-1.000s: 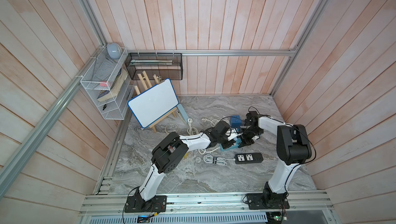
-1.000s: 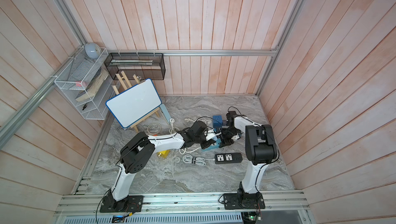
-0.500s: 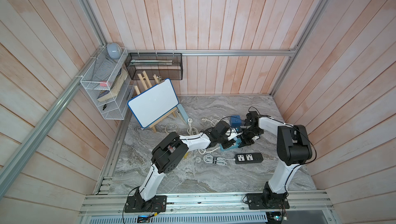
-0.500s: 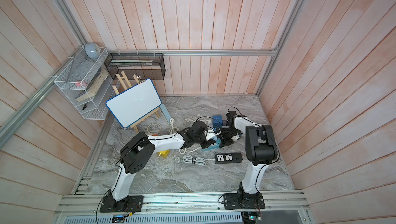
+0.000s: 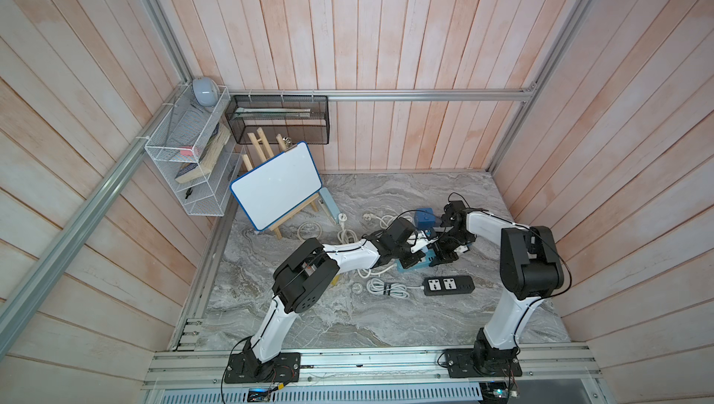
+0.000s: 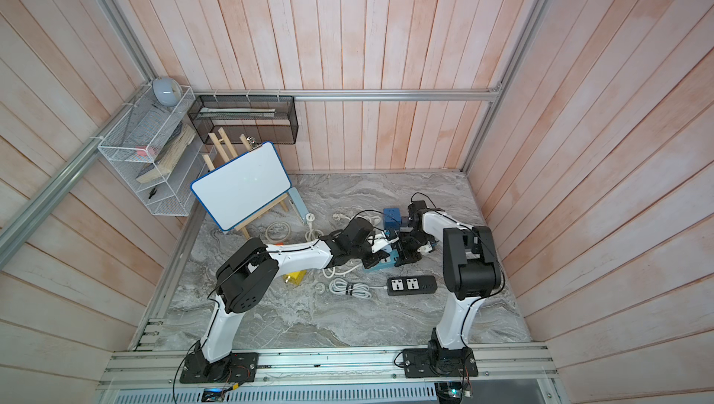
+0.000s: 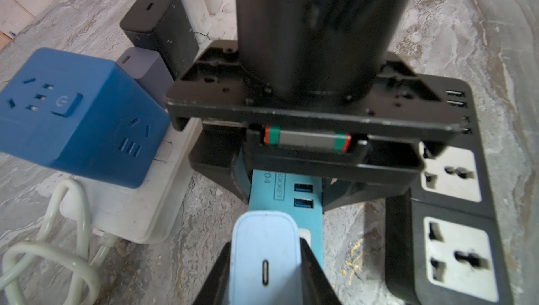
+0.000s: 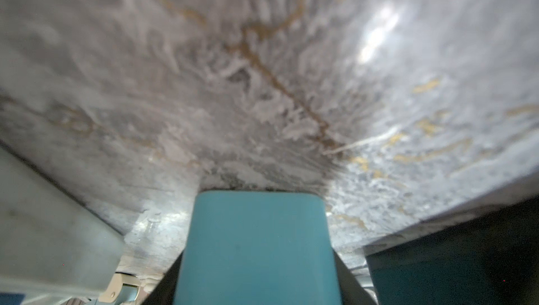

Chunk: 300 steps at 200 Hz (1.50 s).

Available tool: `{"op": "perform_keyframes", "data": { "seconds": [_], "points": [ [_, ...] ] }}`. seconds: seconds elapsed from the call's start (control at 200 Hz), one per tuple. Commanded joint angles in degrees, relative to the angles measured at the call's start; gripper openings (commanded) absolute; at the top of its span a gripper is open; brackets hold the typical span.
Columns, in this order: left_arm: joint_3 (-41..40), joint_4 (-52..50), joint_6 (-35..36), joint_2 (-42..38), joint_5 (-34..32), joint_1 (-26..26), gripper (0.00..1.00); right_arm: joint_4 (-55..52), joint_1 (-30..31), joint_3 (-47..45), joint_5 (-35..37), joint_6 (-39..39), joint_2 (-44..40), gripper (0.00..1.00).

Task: Pull the plug off the socket
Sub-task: Remove the plug from the socket, then place the plug at the center of the board.

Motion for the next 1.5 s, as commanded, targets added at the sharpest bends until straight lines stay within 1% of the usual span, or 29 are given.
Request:
{"op": "perform_keyframes", "data": {
  "seconds": [0.0, 0.245, 0.455, 0.7, 0.765, 0.94, 1.14, 1.185, 1.31, 1.495],
  "points": [
    [-0.4, 1.5, 0.0, -4.2, 0.6, -0.3, 0.0, -0.9, 0.1, -1.6, 8.9, 1.3, 2.8, 0.0],
    [-0.3, 1.4, 0.0, -5.9, 0.7, -0.3, 0.0, -1.3, 0.2, -1.5, 9.4, 1.4, 3.4, 0.0],
    [-1.7, 1.4, -0.8, -8.5, 0.1, -0.3, 0.0, -1.4, 0.2, -1.1, 9.7, 1.4, 3.7, 0.0],
    [-1.7, -2.0, -4.3, -12.6, -3.0, -0.3, 0.0, -1.5, 0.5, 0.0, 9.8, 1.4, 4.3, 0.0],
    [-1.4, -4.0, -6.0, -13.9, -3.8, 0.0, 0.0, -1.5, 0.6, 0.2, 9.7, 1.4, 4.5, 0.0],
    [-1.6, -10.7, -12.2, -17.9, -3.6, 1.5, 0.0, -0.9, 0.8, 0.4, 9.5, 1.2, 4.6, 0.0],
    [-3.4, -19.9, -21.1, -22.6, -1.9, 5.0, 0.0, -0.7, 0.8, 0.8, 10.0, 0.9, 4.2, 0.0],
    [-3.4, -22.8, -24.6, -23.4, -1.2, 6.0, 0.0, -0.7, 0.8, 0.8, 10.0, 0.9, 4.2, 0.0],
    [-3.4, -31.3, -30.3, -24.7, 2.0, 9.3, 0.0, -0.1, 0.9, 0.4, 9.7, 0.8, 4.0, 0.0],
    [-7.3, -40.1, -37.0, -27.9, 8.8, 14.9, 0.0, 0.4, 0.9, -0.5, 9.7, 0.7, 3.7, 0.0]
  ]
}}
